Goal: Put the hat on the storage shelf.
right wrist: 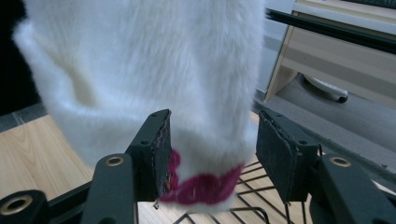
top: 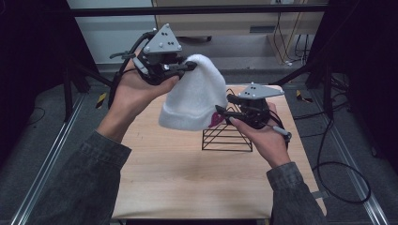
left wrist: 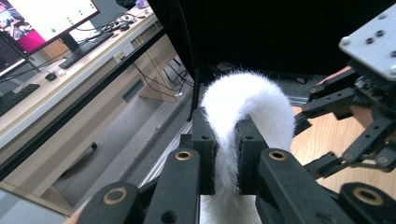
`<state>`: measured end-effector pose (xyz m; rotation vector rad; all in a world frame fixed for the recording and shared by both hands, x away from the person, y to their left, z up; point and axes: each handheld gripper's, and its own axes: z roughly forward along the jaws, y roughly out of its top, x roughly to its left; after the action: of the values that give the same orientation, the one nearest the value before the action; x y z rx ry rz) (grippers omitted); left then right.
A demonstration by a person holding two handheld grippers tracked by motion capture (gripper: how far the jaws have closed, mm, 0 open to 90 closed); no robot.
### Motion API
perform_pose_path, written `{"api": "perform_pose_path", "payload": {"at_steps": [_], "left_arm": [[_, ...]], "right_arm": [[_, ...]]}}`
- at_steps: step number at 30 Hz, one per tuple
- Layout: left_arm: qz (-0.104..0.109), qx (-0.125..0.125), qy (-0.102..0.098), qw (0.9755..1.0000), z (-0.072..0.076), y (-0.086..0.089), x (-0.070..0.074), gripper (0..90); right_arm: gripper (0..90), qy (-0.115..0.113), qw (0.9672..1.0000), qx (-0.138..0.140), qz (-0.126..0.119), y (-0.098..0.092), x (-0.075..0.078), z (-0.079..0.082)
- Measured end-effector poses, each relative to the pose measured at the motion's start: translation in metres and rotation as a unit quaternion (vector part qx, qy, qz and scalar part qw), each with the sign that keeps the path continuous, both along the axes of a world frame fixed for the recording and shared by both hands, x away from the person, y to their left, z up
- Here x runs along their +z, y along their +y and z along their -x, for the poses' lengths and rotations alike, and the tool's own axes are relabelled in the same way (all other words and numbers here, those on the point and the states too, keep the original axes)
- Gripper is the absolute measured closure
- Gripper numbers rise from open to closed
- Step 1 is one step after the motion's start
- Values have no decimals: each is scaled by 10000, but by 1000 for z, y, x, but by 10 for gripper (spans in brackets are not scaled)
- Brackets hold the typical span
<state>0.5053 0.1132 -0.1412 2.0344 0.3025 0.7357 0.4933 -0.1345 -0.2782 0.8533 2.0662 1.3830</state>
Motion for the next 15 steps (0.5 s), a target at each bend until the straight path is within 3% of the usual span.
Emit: {"api": "perform_pose_path", "payload": {"at_steps": [4,10,15], "left_arm": [[-21,-53,4,10000,-1,-4,-1,815],[11,-51,-10,10000,-3,-6,-1,815],[62,27,-10,10000,-9,-6,-1,814]], "right_arm": [[488,69,10000,0,-71,2,-2,-6],[749,179,9997,109,-88,1,-3,-16],[824,134,9998,86,-76,-3,0,-20]]}}
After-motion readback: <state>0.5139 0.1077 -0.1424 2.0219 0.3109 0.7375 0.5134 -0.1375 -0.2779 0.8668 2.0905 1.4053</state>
